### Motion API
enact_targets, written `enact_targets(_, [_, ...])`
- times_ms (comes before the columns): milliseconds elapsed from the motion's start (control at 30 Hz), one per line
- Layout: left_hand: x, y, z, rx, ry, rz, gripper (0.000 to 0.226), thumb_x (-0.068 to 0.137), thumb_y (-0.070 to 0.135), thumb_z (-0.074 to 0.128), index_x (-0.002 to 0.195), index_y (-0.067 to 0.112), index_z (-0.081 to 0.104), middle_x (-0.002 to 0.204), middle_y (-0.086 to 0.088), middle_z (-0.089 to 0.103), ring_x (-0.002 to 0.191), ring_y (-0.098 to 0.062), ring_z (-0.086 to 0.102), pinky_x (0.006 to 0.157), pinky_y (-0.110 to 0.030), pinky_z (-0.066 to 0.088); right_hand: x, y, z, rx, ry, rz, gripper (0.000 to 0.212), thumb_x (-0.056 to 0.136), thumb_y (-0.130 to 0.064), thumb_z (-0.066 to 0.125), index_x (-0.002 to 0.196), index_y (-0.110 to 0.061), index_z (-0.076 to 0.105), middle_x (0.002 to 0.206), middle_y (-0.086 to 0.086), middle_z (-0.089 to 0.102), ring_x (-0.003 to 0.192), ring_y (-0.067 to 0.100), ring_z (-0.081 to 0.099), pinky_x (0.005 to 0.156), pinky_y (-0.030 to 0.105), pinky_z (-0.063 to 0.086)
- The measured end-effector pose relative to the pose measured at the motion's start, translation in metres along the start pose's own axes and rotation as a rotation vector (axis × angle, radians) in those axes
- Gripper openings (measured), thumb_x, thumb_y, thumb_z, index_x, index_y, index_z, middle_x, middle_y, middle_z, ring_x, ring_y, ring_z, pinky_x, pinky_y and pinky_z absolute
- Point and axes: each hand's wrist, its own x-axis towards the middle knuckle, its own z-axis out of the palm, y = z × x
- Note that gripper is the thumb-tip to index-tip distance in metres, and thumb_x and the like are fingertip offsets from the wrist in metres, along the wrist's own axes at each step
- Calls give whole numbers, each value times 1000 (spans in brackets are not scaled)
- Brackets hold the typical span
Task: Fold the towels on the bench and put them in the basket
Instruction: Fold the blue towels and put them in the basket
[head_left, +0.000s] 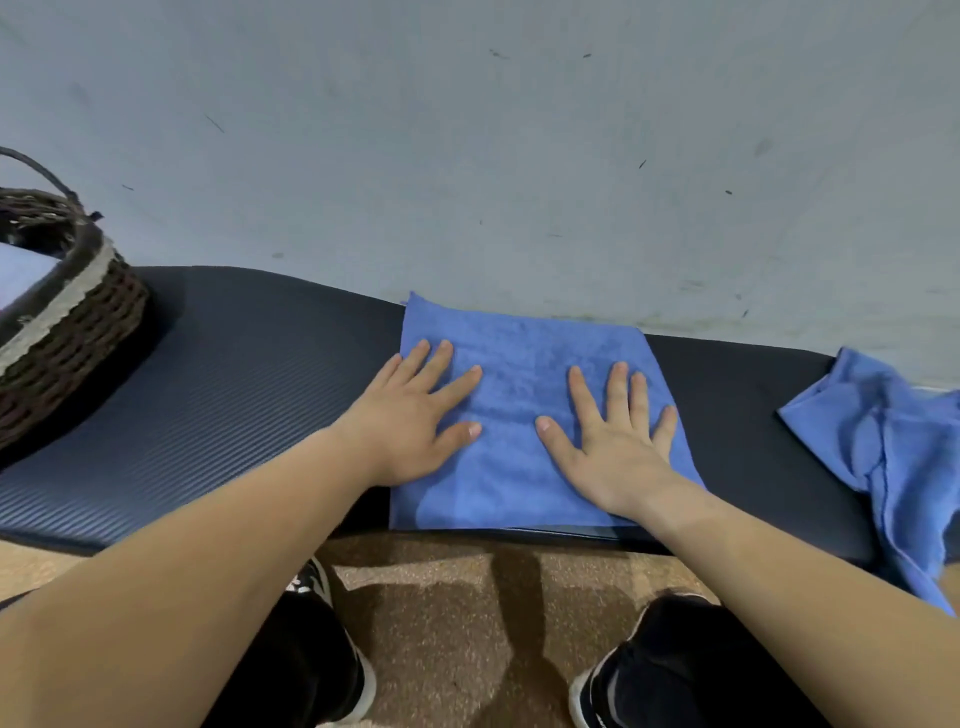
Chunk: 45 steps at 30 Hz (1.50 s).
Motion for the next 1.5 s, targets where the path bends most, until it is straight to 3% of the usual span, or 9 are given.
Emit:
enact_targets(267, [-46, 17, 24, 2, 231, 329, 81, 95, 70, 42, 158, 19, 41, 169, -15, 24, 158, -33, 19, 126, -50, 26, -31, 22, -3, -34, 9, -278, 79, 95, -76, 17, 158, -45, -19, 166, -9, -33, 151, 14, -36, 125, 46, -16])
enact_targets(467, [-76, -14, 41, 114, 160, 367, 82, 97, 68, 42, 165, 30, 18, 173, -2, 12, 160, -25, 9, 129, -45, 18, -52, 52, 20, -179, -25, -406, 78, 90, -81, 3, 155, -48, -24, 161, -10, -41, 147, 12, -43, 126, 46, -16])
enact_targets(600, [-86, -11, 33, -110, 225, 313, 57, 104, 54, 34, 154, 29, 48, 166, 7, 33, 156, -14, 24, 127, -36, 27, -50, 59, 20, -112, -2, -463, 89, 84, -90, 15, 156, -49, -18, 162, -13, -38, 147, 8, -40, 125, 42, -19])
enact_targets(733, [-92, -6, 14, -472, 133, 128, 40, 105, 39, 53, 145, 37, 57, 157, 24, 40, 149, 8, 26, 125, -26, 27, -48, 64, 16, -44, 94, -528, 89, 84, -89, 33, 161, -48, 11, 170, -12, -12, 157, 9, -17, 129, 40, -5])
enact_targets(833, [-94, -7, 2, -543, 78, 54, 38, 105, 41, 53, 142, 39, 60, 152, 21, 51, 140, 4, 45, 117, -25, 38, -47, 74, 4, 146, 143, -559, 62, 94, -61, 58, 151, -38, 48, 166, -10, 27, 156, 5, 16, 128, 36, 19])
enact_targets(1000, [-99, -9, -17, -593, 125, 11, 36, 102, 51, 45, 104, 25, 69, 89, 0, 70, 83, -19, 65, 81, -42, 53, -54, 89, -32, 224, 100, -420, 22, 97, -35, 68, 118, -36, 76, 117, -14, 76, 108, 3, 68, 94, 26, 53])
enact_targets(1167, [-110, -15, -30, -620, 106, -23, 39, 104, 41, 48, 90, 9, 66, 81, -9, 66, 76, -24, 61, 66, -29, 46, -69, 95, -62, 657, -205, -313, 27, 97, -30, 71, 75, -15, 75, 67, 9, 63, 65, 13, 56, 65, 30, 46])
enact_targets(1333, [-113, -19, -37, -656, 87, -70, 42, 105, 45, 48, 92, 8, 64, 86, -14, 67, 81, -32, 63, 75, -50, 53, -63, 94, -67, 916, -314, -194, 21, 100, -20, 65, 94, -4, 77, 79, 10, 75, 72, 20, 72, 65, 30, 60])
enact_targets(1500, [-94, -14, -51, -691, 197, -139, 34, 105, 36, 53, 89, 8, 62, 82, -15, 65, 65, -18, 55, 66, -41, 49, -39, 83, -67, 1064, -174, -141, 26, 102, -25, 61, 88, -5, 69, 67, 5, 61, 54, 15, 56, 47, 24, 46])
